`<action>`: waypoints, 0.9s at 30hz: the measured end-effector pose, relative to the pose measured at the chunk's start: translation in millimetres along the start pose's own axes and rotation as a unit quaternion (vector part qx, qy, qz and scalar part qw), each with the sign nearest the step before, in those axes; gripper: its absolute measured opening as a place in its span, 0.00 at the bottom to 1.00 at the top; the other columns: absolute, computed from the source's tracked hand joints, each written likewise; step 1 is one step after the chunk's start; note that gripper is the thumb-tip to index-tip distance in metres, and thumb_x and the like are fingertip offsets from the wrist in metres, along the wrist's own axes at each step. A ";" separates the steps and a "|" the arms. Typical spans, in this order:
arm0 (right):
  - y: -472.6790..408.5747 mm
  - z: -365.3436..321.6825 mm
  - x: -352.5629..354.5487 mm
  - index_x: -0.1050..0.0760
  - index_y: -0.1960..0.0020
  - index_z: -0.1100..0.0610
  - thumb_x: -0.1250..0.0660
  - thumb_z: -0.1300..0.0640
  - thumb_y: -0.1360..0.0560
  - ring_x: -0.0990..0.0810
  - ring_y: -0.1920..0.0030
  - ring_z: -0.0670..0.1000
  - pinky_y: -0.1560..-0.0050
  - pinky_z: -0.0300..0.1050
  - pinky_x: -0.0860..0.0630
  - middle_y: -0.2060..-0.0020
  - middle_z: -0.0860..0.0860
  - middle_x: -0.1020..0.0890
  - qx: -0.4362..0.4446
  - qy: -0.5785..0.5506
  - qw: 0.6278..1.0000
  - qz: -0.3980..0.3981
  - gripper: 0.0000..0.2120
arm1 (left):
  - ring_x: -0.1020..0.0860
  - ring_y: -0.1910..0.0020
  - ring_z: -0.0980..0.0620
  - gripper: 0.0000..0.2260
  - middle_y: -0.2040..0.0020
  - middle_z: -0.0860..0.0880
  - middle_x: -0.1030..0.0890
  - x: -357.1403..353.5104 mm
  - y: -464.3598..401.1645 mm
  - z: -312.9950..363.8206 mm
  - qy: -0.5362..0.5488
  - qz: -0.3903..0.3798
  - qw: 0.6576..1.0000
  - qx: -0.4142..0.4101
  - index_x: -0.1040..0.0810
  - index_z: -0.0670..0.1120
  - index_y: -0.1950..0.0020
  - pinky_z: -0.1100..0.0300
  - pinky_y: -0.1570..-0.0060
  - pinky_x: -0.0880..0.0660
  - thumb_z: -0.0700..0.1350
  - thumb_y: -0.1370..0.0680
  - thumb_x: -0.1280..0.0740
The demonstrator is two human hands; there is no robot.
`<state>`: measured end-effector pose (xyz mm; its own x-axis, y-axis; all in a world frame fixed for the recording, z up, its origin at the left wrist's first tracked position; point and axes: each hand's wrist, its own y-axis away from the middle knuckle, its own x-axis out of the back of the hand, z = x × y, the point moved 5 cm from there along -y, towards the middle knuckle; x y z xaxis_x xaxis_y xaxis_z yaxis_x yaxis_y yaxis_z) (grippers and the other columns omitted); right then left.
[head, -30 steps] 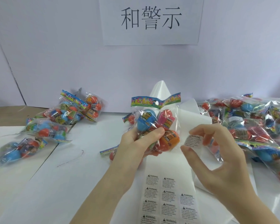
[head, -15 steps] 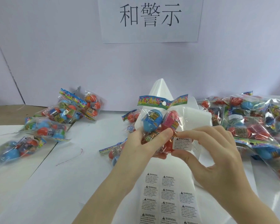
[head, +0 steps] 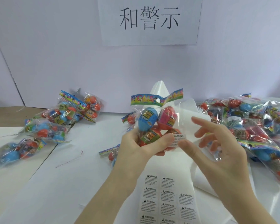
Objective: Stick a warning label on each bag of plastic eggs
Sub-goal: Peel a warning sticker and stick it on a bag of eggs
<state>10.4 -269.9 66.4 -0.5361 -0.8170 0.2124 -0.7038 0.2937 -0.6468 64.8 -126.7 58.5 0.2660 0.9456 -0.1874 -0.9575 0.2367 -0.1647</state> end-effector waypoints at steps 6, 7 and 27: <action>4.3 8.1 -18.9 0.17 0.60 0.56 0.27 0.41 0.37 0.22 0.70 0.45 0.68 0.33 0.27 0.68 0.55 0.17 -0.172 -0.231 0.950 -0.118 0.19 | 0.22 0.69 0.55 0.13 0.66 0.47 0.18 -7.9 2.8 -3.2 -0.007 -0.038 0.999 -0.019 0.17 0.44 0.61 0.68 0.68 0.27 0.48 0.41 0.22; 4.9 7.2 -20.7 0.16 0.61 0.58 0.29 0.38 0.37 0.22 0.70 0.46 0.68 0.34 0.27 0.69 0.55 0.17 -0.175 -0.253 0.942 -0.132 0.22 | 0.22 0.69 0.54 0.14 0.66 0.47 0.18 -8.4 3.2 -3.5 0.002 -0.042 0.999 -0.019 0.16 0.46 0.61 0.68 0.68 0.27 0.50 0.42 0.22; 4.5 11.0 -18.1 0.15 0.63 0.55 0.27 0.36 0.40 0.20 0.70 0.48 0.68 0.34 0.25 0.70 0.56 0.18 -0.218 -0.263 0.927 -0.158 0.22 | 0.19 0.68 0.55 0.11 0.65 0.47 0.16 -7.3 1.1 -12.8 0.055 -0.071 0.994 0.064 0.15 0.44 0.63 0.68 0.68 0.24 0.46 0.41 0.19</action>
<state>22.1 -259.2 51.6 -0.0508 -0.9915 -0.1199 -0.9697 0.0777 -0.2318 63.2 -136.2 47.3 0.4033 0.8721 -0.2772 -0.9139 0.3990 -0.0744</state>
